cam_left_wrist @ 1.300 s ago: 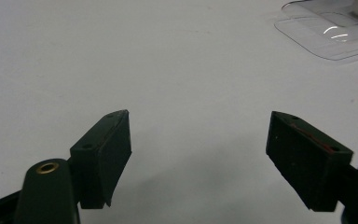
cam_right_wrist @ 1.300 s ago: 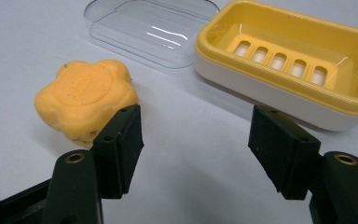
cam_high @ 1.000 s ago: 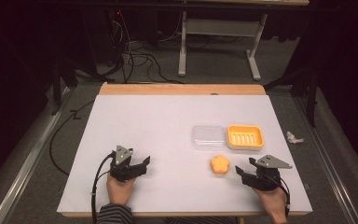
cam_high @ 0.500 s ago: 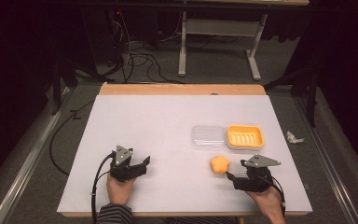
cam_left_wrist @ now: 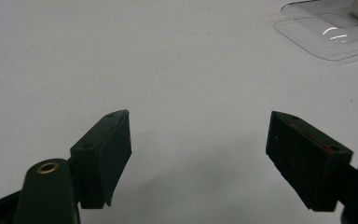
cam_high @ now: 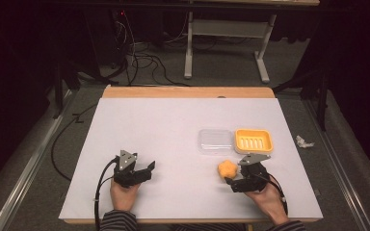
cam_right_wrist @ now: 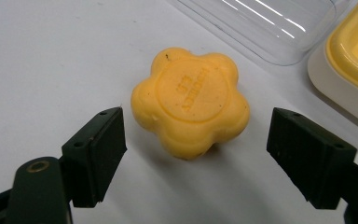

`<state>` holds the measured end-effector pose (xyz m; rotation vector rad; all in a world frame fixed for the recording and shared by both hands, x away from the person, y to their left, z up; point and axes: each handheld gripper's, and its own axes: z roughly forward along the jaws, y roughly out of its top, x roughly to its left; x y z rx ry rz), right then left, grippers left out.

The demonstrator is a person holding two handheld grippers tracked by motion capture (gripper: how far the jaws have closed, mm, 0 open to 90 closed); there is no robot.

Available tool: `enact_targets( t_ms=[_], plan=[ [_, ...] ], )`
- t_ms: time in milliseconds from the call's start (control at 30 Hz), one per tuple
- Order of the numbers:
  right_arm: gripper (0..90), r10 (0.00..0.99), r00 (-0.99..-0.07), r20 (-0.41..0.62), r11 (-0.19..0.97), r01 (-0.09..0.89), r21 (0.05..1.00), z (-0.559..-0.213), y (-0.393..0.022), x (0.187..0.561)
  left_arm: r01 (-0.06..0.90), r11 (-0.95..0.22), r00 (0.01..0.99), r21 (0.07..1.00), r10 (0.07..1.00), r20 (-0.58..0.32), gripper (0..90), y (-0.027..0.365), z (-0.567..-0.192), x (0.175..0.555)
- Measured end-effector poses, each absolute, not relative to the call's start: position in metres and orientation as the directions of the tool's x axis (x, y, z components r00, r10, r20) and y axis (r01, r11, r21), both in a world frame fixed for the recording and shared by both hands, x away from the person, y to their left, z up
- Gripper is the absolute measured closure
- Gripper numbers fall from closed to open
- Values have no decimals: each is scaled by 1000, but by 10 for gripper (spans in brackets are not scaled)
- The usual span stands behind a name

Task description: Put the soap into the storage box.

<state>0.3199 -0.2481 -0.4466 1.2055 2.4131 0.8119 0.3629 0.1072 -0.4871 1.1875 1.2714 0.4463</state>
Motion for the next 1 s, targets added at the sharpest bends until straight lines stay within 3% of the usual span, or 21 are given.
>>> enact_targets(
  t_ms=[267,567,767,1000],
  plan=[
    [156,783,-620,-54,549,647,528,-443,-232,337,331,389,316,860,813,-490,225,107,-487,363],
    [180,782,-622,-50,563,670,484,-448,-222,349,332,390,319,859,810,-491,222,107,-487,362],
    [247,777,-626,-70,588,680,439,-456,-218,354,332,391,318,858,810,-492,222,107,-487,362],
    [254,771,-635,-43,582,676,452,-456,-221,356,333,391,316,858,811,-493,224,107,-487,363]
  ],
)
